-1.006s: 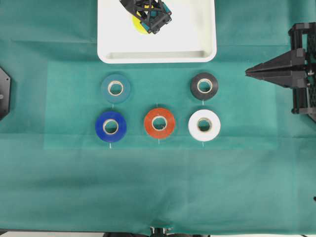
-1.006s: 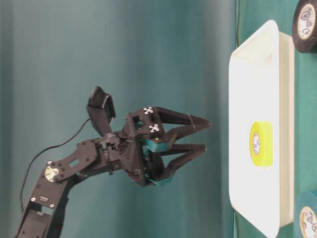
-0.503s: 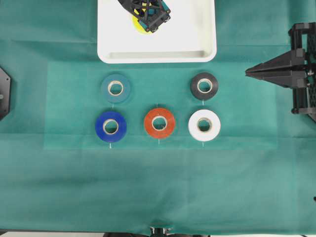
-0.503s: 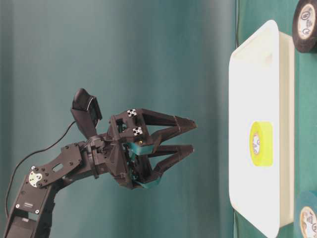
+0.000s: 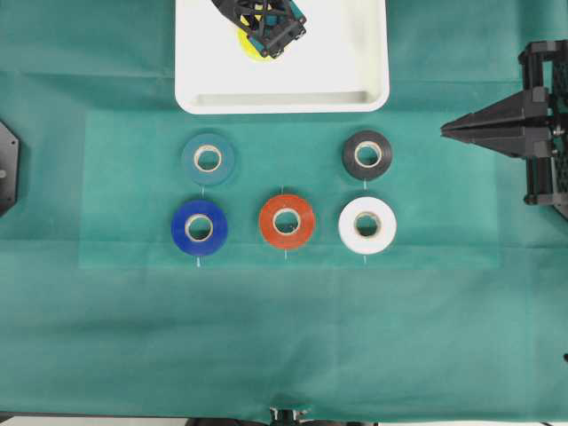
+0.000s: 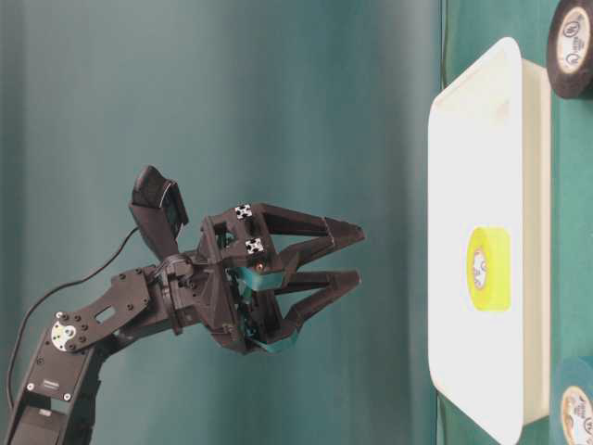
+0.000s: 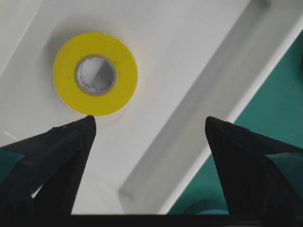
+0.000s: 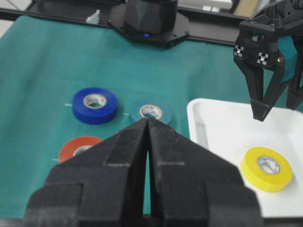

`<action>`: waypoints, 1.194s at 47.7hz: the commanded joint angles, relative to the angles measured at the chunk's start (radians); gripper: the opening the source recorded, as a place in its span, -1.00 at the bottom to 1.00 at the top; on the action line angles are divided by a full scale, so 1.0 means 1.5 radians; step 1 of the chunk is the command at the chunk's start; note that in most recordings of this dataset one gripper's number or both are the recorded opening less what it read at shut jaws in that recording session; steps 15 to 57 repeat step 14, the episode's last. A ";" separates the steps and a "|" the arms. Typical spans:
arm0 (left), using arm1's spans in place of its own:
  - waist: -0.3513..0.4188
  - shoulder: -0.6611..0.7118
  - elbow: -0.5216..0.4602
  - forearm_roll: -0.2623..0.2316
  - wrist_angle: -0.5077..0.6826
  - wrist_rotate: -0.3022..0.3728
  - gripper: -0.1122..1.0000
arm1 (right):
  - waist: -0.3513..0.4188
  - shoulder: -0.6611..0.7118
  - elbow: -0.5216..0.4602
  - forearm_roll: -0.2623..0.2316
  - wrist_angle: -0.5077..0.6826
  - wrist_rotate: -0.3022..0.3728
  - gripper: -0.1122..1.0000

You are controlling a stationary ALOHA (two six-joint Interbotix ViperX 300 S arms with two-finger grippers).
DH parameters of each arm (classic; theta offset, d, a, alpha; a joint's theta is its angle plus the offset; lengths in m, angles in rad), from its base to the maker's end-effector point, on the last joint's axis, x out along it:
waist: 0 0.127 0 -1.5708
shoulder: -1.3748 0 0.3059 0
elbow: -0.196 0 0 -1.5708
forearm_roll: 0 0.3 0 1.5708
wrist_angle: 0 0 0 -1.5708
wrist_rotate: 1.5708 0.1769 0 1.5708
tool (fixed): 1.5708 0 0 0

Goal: Place the tape from the fixed location into the white case.

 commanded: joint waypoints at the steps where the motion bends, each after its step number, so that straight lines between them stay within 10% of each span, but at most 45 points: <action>1: -0.002 -0.031 -0.017 -0.001 -0.002 -0.001 0.86 | 0.000 0.002 -0.019 0.000 -0.002 0.000 -0.80; 57: -0.002 -0.039 -0.012 -0.001 -0.006 -0.001 0.86 | 0.000 0.002 -0.019 0.000 -0.002 0.000 -0.80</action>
